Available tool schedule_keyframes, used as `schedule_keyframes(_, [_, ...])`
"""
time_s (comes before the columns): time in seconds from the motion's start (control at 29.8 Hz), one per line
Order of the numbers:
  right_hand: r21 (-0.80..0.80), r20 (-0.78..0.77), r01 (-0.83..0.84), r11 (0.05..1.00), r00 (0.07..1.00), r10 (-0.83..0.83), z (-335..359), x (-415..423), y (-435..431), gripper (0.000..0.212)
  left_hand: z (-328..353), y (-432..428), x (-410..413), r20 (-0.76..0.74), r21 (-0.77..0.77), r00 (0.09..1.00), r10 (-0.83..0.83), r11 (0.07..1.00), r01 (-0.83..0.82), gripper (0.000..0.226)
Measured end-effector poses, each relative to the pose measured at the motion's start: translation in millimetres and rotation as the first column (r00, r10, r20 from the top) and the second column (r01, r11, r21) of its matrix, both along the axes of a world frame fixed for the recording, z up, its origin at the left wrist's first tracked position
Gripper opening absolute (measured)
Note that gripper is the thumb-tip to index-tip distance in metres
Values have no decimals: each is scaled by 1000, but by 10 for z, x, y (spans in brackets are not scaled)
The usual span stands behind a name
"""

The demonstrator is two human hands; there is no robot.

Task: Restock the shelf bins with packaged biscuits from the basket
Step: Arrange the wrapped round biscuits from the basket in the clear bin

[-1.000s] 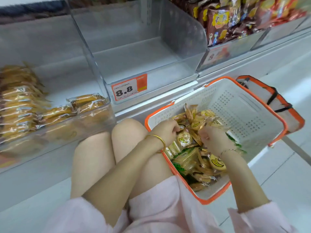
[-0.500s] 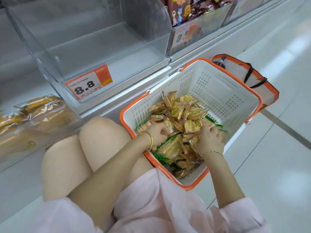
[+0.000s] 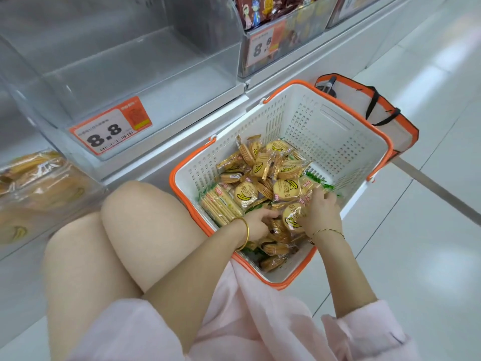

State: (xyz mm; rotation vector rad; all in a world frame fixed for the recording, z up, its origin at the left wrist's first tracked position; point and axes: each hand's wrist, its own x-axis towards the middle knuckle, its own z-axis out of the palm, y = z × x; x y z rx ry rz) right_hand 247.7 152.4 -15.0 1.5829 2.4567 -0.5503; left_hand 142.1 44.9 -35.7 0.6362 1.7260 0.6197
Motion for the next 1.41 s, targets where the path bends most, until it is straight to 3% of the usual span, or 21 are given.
schedule_keyframes(0.2, [42, -19, -20, 999, 1000, 21, 66, 17, 50, 38, -24, 4, 31, 100, 63, 977, 189, 979, -196, 61])
schedule_keyframes(0.34, [74, -132, -37, 997, 990, 47, 142, 29, 47, 22, -30, 19, 71, 26, 141, 964, 266, 953, -267, 51])
schedule_keyframes(0.47, [57, -152, -100, 993, 982, 108, 188, -26, -34, 16, -36, -2, 48, -189, 188, 955, 230, 963, -195, 44])
schedule_keyframes(0.64, [-5, -221, -166, 986, 962, 161, 251, -101, -132, 17, 55, -84, -56, -542, 193, 835, 97, 981, 12, 26])
schedule_keyframes(0.8, [17, -293, -232, 973, 929, 226, 519, -219, -179, 27, 682, -232, -551, -561, 71, 823, -95, 984, 162, 29])
schedule_keyframes(0.9, [-45, -389, -350, 936, 869, 306, 791, -423, -301, 28, 1180, -484, -885, -581, 66, 806, -113, 981, 184, 26])
schedule_keyframes(1.21, [-138, -620, -630, 765, 657, 429, 1515, -1169, -1072, 25, 2164, -1797, -1349, -505, 185, 852, 142, 981, -54, 26])
schedule_keyframes(1.31, [-140, -678, -716, 684, 573, 461, 1685, -1382, -1360, 24, 2407, -2334, -1398, -413, 300, 859, 303, 936, -185, 15])
schedule_keyframes(1.41, [-81, -739, -778, 623, 466, 486, 1885, -1594, -1593, 28, 2595, -2873, -1484, -365, 454, 797, 481, 839, -299, 11])
